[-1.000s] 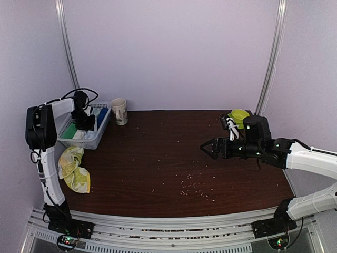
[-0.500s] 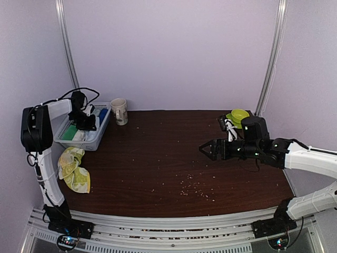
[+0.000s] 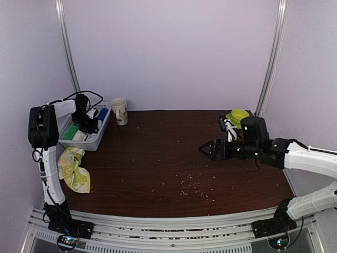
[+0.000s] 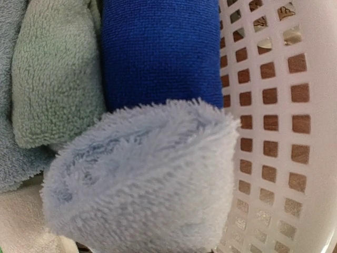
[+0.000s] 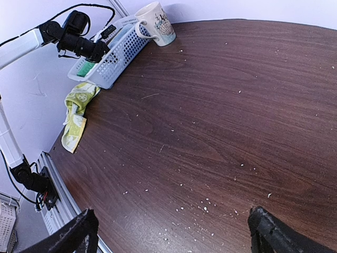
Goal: Roll the towels
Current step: Adjust the towel in the bin.
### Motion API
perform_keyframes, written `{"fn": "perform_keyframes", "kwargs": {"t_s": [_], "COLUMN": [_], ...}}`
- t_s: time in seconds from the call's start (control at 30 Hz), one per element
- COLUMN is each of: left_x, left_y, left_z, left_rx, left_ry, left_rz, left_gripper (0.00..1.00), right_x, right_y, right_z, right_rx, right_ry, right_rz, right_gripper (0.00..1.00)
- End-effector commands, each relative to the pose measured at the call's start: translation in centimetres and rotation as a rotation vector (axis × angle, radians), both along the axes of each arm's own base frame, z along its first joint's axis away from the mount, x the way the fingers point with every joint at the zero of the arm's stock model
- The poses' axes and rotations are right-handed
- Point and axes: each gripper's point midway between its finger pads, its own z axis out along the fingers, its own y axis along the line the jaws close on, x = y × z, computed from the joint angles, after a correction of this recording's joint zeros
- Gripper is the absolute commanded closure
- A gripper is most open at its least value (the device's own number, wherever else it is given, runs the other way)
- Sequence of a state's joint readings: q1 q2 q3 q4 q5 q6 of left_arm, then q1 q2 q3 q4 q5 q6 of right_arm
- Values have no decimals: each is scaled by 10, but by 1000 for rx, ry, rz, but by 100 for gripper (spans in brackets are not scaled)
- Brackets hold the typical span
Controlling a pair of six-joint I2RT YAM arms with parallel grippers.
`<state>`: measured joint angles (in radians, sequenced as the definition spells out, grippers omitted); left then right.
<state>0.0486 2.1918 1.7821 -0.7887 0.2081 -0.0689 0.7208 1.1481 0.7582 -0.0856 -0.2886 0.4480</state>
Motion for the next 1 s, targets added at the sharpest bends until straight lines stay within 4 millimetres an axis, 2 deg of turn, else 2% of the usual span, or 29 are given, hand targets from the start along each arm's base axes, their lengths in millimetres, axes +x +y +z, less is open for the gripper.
{"fn": "perform_keyframes", "kwargs": {"t_s": [0.0, 0.2, 0.3, 0.37, 0.47, 0.6, 0.8, 0.83, 0.97], "left_x": [-30, -44, -46, -43, -34, -21, -10, -9, -11], "left_y": [-13, -13, -13, -13, -11, -8, 3, 5, 18], "left_z": [-56, -83, -84, -77, -52, -12, 59, 73, 129], "left_rx": [22, 64, 71, 80, 94, 107, 141, 149, 194], "left_ry": [202, 282, 287, 272, 214, 122, -38, -72, -191], "left_rz": [-37, -47, -43, -36, -14, 18, 97, 112, 184], "left_gripper": [100, 100, 91, 79, 54, 31, 11, 3, 2], "right_x": [-1, -2, -3, -4, -6, -8, -8, -7, -3], "right_y": [4, 5, 6, 6, 7, 7, 8, 8, 12], "right_z": [1, 4, 6, 6, 11, 18, 31, 32, 30], "right_rx": [5, 11, 11, 10, 18, 27, 27, 22, 0], "right_ry": [-8, -11, -12, -12, -19, -30, -63, -69, -81], "right_rz": [15, 15, 15, 16, 12, 5, -13, -18, -23], "right_gripper": [0, 0, 0, 0, 0, 0, 0, 0, 0]}}
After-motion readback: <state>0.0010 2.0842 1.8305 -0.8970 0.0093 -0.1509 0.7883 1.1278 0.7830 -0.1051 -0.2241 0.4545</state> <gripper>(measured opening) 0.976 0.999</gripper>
